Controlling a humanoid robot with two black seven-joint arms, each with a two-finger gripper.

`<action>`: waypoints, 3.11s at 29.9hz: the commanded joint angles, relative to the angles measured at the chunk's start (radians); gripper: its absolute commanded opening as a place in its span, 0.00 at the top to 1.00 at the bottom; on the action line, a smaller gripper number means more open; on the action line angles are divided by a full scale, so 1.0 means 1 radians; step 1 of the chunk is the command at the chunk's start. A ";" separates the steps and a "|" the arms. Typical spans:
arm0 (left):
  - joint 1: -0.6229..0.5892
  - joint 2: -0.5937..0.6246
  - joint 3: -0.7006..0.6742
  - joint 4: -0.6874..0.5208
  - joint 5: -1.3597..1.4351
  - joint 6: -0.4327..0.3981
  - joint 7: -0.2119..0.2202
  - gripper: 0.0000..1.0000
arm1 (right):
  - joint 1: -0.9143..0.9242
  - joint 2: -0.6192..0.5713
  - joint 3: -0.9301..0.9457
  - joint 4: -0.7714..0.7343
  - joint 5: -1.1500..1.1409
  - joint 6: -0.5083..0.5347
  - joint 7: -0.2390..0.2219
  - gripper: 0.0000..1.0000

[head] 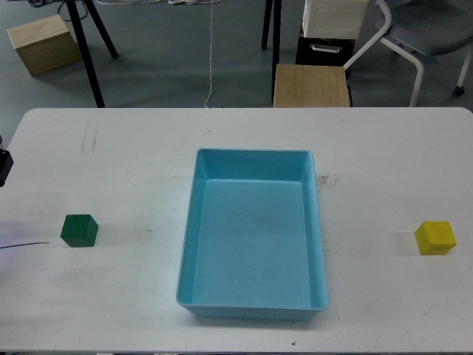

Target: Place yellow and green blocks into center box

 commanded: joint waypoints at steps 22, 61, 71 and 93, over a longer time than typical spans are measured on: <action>0.022 0.026 0.003 -0.015 0.000 0.000 -0.030 0.00 | 0.050 0.323 -0.371 0.278 -0.815 -0.177 0.017 0.02; 0.030 0.028 0.005 -0.013 0.002 0.000 -0.032 0.00 | 0.080 0.481 -0.708 0.278 -0.841 -0.219 0.015 0.01; 0.028 0.026 0.005 -0.013 0.002 0.000 -0.030 0.00 | 0.068 0.478 -0.730 0.275 -0.841 -0.237 0.015 0.01; 0.028 0.025 0.008 -0.012 0.003 0.000 -0.030 0.00 | 0.038 0.510 -0.759 0.241 -0.837 -0.271 0.015 0.02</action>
